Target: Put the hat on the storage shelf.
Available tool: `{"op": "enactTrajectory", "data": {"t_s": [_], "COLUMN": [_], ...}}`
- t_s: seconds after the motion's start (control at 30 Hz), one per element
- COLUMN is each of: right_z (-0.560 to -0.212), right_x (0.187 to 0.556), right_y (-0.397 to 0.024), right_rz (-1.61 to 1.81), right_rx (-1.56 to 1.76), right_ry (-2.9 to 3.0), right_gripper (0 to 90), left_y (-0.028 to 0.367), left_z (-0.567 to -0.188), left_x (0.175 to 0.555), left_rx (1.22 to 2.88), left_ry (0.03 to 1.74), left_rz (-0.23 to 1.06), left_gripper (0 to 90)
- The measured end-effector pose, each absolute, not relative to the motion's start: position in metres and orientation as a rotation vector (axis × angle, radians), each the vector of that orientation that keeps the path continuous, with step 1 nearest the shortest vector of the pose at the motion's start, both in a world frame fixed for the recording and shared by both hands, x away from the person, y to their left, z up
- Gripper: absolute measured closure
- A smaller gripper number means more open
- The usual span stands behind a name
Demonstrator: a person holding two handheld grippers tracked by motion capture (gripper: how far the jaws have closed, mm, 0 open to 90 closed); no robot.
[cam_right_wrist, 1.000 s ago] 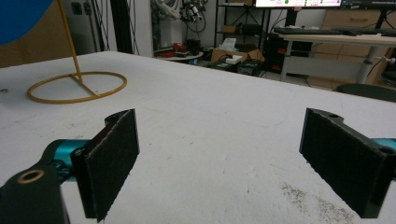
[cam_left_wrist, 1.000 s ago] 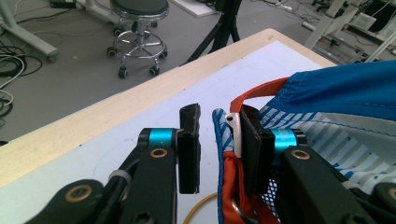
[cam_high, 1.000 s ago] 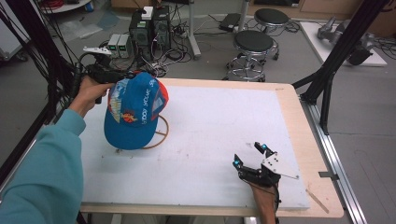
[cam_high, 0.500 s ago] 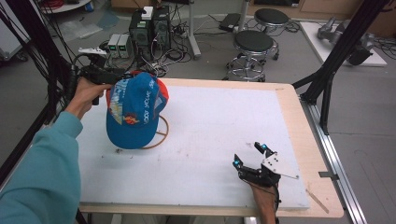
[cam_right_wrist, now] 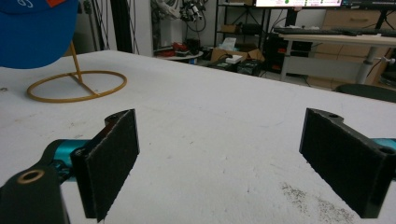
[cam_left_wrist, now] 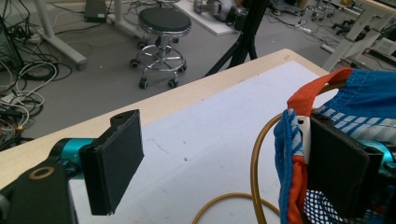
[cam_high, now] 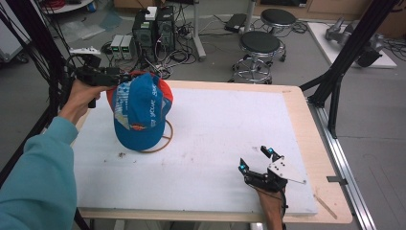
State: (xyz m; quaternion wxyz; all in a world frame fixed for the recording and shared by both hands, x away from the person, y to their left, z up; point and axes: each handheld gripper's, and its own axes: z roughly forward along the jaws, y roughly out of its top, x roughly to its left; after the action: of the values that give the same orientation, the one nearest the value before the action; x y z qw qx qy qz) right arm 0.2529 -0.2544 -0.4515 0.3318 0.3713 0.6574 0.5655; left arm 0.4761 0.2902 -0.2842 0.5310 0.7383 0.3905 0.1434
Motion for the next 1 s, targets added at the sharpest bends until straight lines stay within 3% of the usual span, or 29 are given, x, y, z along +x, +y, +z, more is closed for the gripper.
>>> {"op": "enactTrajectory", "data": {"t_s": [0.5, 1.0], "right_z": [-0.451, -0.452], "right_x": [0.252, 0.253], "right_y": [-0.254, -0.254], "right_rz": [1.474, 1.480], "right_rx": [0.968, 0.957], "right_ry": [1.721, 1.727], "right_gripper": [10.8, 10.8], "left_y": [0.306, 0.319], "left_z": [-0.278, -0.278], "left_x": [0.453, 0.387], "left_rx": [1.735, 1.751], "left_ry": [0.919, 0.792], "left_rz": [0.401, 0.477], "left_gripper": [16.4, 16.2]}}
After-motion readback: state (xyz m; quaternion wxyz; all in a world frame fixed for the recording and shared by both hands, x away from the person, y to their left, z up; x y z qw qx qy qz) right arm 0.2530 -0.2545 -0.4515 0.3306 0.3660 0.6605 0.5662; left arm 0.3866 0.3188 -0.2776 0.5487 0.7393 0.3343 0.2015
